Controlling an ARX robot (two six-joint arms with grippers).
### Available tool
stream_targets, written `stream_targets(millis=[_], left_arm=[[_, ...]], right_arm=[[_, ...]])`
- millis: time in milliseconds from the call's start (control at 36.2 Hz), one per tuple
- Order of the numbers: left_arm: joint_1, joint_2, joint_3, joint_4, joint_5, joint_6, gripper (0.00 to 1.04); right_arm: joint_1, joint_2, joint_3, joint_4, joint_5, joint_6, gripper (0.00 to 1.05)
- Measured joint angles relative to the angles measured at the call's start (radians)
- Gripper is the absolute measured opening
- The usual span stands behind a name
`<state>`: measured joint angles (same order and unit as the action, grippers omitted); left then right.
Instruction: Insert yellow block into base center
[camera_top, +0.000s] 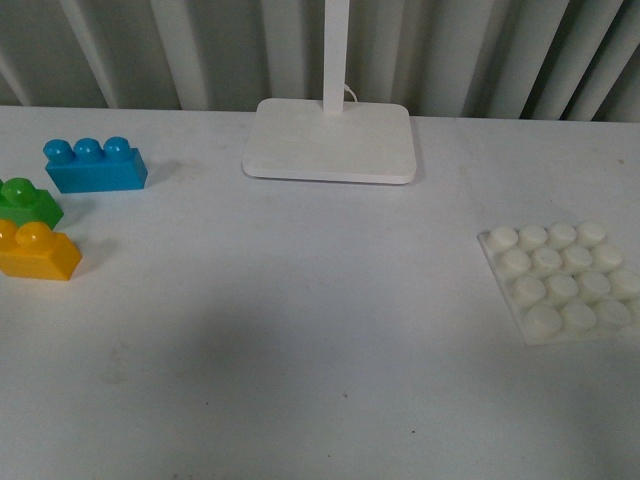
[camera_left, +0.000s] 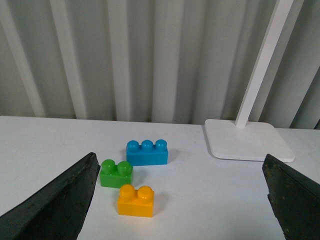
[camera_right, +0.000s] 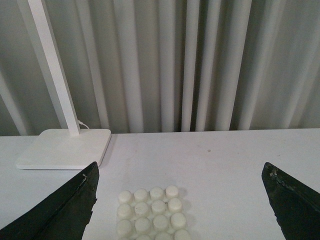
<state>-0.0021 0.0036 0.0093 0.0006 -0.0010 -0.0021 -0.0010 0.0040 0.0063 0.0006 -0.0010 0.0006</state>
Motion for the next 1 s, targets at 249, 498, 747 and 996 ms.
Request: stream_targets(millis=[249,498,747,996], left_arm=[[0.000,0.000,0.000,0.000,0.000,0.000,0.98],[0.000,0.000,0.000,0.000,0.000,0.000,0.98],[0.000,0.000,0.000,0.000,0.000,0.000,0.98],[0.000,0.000,0.000,0.000,0.000,0.000,0.98]], right_arm=[[0.000,0.000,0.000,0.000,0.000,0.000,0.95],[0.000,0.000,0.000,0.000,0.000,0.000,0.95],[0.000,0.000,0.000,0.000,0.000,0.000,0.95],[-0.291,0.669,0.214,-0.020,-0.212,0.027,0.95]])
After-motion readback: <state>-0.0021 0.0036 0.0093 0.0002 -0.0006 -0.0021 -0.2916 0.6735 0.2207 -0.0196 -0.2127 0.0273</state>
